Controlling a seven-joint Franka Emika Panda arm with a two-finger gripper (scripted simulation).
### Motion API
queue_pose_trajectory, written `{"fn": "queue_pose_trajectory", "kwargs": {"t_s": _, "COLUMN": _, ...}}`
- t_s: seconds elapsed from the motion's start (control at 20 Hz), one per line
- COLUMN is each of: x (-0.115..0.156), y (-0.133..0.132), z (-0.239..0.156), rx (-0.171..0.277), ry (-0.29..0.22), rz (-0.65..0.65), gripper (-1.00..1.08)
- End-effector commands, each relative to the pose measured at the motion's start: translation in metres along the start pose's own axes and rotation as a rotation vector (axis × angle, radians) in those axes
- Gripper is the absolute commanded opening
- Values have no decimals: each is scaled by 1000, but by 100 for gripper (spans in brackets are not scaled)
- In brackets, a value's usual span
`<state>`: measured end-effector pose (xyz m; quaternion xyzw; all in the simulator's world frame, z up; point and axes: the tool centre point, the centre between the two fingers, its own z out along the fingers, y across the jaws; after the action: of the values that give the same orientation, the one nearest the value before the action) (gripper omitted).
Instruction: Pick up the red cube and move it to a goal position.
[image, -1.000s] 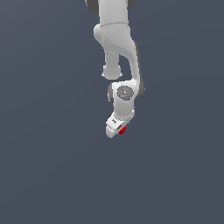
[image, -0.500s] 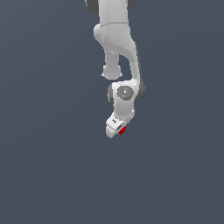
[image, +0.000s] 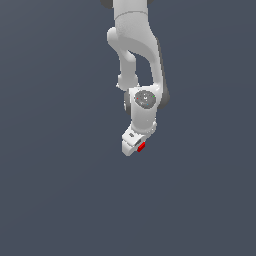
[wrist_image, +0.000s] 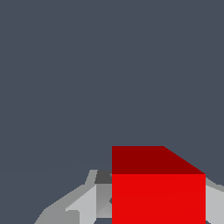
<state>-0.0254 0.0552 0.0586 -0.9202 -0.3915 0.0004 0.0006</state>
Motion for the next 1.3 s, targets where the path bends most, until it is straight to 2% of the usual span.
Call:
{"fn": "queue_pose_trajectory", "kwargs": {"t_s": 0.0, "x": 5, "y": 3, "z": -18, "rx": -1, "ry": 1, "rz": 0, "gripper": -100}}
{"fn": "queue_pose_trajectory", "kwargs": {"t_s": 1.25, "x": 71, "y": 37, "z": -255, "rx": 1, "ry": 2, "rz": -1, "gripper": -100}}
